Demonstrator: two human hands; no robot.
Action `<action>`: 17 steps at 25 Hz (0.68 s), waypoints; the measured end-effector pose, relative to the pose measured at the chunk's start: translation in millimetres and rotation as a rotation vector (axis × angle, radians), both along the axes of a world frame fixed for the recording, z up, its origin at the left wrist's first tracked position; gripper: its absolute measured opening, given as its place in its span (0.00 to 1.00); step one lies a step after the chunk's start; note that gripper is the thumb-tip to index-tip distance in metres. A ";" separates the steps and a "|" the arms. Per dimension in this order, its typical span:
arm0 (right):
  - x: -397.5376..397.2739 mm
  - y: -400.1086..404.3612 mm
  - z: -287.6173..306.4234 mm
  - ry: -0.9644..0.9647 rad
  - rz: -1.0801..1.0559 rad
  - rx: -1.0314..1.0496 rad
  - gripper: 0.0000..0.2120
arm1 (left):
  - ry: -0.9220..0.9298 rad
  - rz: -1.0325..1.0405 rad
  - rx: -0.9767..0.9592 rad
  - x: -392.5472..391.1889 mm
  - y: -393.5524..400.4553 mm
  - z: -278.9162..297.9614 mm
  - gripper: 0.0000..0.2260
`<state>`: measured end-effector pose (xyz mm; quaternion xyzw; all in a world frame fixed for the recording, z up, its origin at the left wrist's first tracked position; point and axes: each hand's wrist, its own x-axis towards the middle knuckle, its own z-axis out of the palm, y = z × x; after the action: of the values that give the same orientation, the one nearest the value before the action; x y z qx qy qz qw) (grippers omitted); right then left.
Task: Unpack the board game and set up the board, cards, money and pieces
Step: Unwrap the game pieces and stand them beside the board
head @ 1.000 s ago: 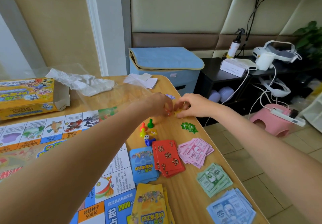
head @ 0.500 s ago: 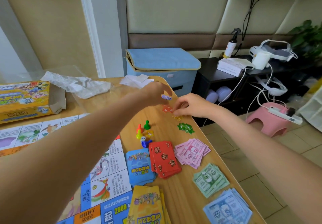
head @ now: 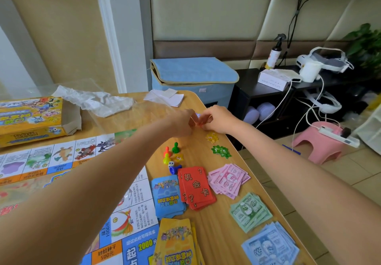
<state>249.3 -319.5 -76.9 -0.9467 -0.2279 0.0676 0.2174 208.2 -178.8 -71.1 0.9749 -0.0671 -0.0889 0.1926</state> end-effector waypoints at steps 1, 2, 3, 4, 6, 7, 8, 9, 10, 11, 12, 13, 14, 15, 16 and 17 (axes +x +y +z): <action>1.0 -0.4 -0.3 0.008 -0.006 0.009 0.10 | -0.025 -0.006 -0.042 -2.7 1.9 3.2 0.17; 1.1 -0.4 -0.8 0.009 -0.009 0.015 0.10 | -0.061 -0.005 -0.076 -6.6 5.2 7.0 0.16; 0.1 -0.2 -0.9 0.003 -0.016 0.017 0.10 | -0.091 -0.001 -0.104 -10.5 8.8 11.1 0.15; -1.4 -0.6 -0.2 -0.010 -0.028 0.029 0.09 | -0.107 0.000 -0.137 -14.6 12.9 14.6 0.13; -5.8 -2.2 4.1 -0.036 -0.056 0.117 0.08 | -0.096 -0.006 -0.215 -23.3 23.2 20.2 0.11; -10.1 -2.7 7.9 -0.041 -0.059 0.157 0.08 | -0.090 -0.016 -0.230 -29.0 29.1 22.4 0.10; -15.7 -3.0 11.6 -0.045 -0.044 0.172 0.07 | -0.098 -0.036 -0.226 -35.2 34.3 23.9 0.09; -22.9 -3.0 14.9 -0.048 -0.012 0.171 0.07 | -0.120 -0.058 -0.216 -42.6 39.0 24.9 0.09; -30.8 -2.6 18.2 -0.052 0.028 0.166 0.06 | -0.148 -0.078 -0.208 -50.8 42.4 26.3 0.10; -39.6 -2.1 22.4 -0.053 0.067 0.164 0.05 | -0.171 -0.091 -0.208 -58.9 44.7 27.2 0.10; -50.1 -1.3 26.8 -0.037 0.111 0.158 0.05 | -0.185 -0.096 -0.217 -69.0 46.5 27.8 0.10; -59.9 0.5 30.6 0.004 0.170 0.130 0.05 | -0.195 -0.096 -0.226 -78.5 48.7 27.6 0.10; -70.1 2.3 34.3 0.065 0.239 0.052 0.08 | -0.201 -0.095 -0.230 -88.4 50.6 27.0 0.10; -79.2 3.6 36.5 0.126 0.302 -0.082 0.13 | -0.199 -0.091 -0.225 -98.2 52.4 26.0 0.10; -87.5 3.8 37.4 0.172 0.346 -0.229 0.20 | -0.191 -0.091 -0.216 -107.8 54.2 24.3 0.09; -95.0 3.4 36.3 0.196 0.374 -0.353 0.27 | -0.182 -0.093 -0.204 -118.4 56.4 22.5 0.09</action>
<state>154.2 -316.1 -40.5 -0.9004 -0.3612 0.2364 0.0536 89.8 -122.3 -48.6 0.9502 -0.1380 -0.0016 0.2796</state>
